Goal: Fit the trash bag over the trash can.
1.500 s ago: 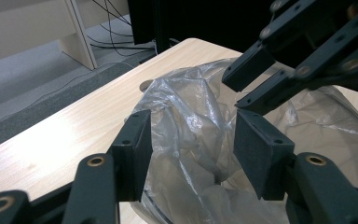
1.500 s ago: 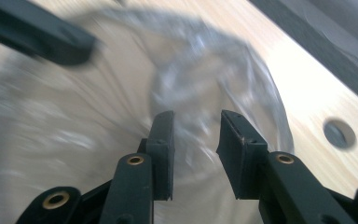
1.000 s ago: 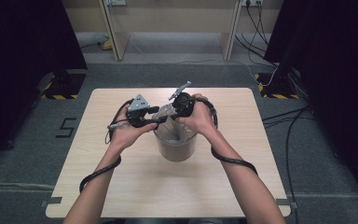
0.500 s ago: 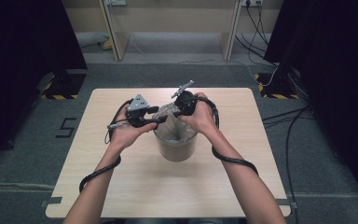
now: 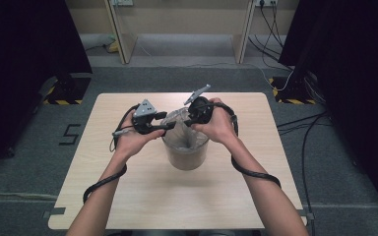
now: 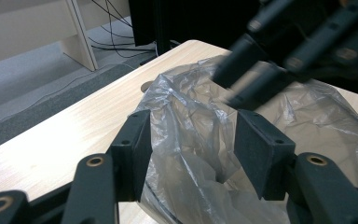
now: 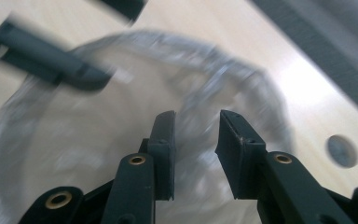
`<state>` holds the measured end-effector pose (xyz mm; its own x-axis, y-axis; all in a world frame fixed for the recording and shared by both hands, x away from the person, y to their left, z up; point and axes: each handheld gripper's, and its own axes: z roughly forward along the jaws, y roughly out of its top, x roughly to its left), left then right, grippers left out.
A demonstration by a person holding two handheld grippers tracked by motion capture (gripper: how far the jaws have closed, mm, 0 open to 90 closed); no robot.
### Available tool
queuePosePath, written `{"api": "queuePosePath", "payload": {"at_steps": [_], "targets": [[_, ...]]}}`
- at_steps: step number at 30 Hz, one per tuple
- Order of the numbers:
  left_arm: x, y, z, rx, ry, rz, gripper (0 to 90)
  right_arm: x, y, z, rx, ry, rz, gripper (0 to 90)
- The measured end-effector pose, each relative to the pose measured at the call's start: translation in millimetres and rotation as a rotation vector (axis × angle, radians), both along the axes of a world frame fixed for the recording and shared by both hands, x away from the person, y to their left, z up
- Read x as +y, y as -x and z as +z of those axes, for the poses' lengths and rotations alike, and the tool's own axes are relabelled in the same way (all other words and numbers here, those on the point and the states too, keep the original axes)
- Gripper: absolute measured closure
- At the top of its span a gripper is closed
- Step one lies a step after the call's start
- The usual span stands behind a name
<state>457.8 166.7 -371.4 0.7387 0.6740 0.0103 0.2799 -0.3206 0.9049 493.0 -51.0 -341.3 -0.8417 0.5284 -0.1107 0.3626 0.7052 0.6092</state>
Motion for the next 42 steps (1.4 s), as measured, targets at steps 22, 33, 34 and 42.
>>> {"api": "queuePosePath", "payload": {"at_steps": [22, 33, 34, 42], "targets": [[0.8, -0.5, -0.2, 0.000, 0.008, 0.005, 45.7, -25.4, 24.3, -7.5, 0.054, 0.145, 0.075, 67.9], [4.5, 1.4, 2.7, -0.013, 0.001, 0.030, 46.2, 16.4, -2.2, -1.8, 0.049, 0.057, 0.099, 67.1], [4.3, 0.8, 2.2, -0.012, -0.019, 0.038, 46.4, 25.1, -7.3, -7.7, 0.060, 0.074, 0.100, 67.5], [3.9, -1.2, -1.0, -0.007, -0.058, 0.067, 46.7, 33.4, -26.0, -21.6, 0.085, 0.092, 0.051, 68.3]]}}
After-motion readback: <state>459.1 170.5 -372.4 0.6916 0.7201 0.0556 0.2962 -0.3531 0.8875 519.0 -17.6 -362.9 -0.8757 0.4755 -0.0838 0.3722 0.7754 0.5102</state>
